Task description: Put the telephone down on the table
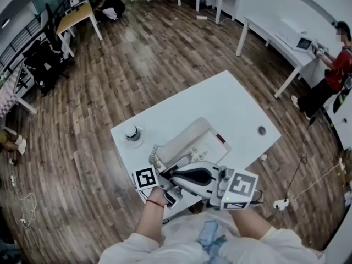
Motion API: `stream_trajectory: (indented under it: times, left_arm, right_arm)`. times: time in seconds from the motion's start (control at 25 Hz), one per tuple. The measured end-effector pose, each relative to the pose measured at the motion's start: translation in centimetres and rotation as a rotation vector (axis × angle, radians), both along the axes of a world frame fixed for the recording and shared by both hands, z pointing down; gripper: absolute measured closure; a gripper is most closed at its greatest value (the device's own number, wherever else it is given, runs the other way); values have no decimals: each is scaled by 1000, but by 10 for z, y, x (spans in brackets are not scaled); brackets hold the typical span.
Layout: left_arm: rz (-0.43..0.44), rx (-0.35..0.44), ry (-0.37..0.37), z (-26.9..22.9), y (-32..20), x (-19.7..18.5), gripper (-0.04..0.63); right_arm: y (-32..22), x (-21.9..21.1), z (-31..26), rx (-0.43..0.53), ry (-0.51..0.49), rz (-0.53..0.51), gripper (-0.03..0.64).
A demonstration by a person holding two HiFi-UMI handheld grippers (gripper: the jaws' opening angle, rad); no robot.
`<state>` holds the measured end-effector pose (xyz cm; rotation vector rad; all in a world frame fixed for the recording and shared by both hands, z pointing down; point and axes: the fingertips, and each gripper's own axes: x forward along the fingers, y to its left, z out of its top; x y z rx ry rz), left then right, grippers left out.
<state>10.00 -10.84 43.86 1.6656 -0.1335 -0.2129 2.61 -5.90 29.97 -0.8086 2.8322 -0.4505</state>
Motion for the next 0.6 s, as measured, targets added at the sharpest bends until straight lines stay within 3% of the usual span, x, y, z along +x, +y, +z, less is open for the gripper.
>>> stream_trajectory:
  times: [0.16,0.36,0.6]
  left_arm:
    - [-105,-7,-12,10,-16,-3,426]
    - [-217,-33,-77,25,-31,1,426]
    - [-269,-8,-48,23,-48,9,426]
  right_arm:
    - [-8,5,6,-20,2,-75,583]
    - [-22,24,12,-38,32,-169,583]
    - [-36,36,21,-71,36,-254,583]
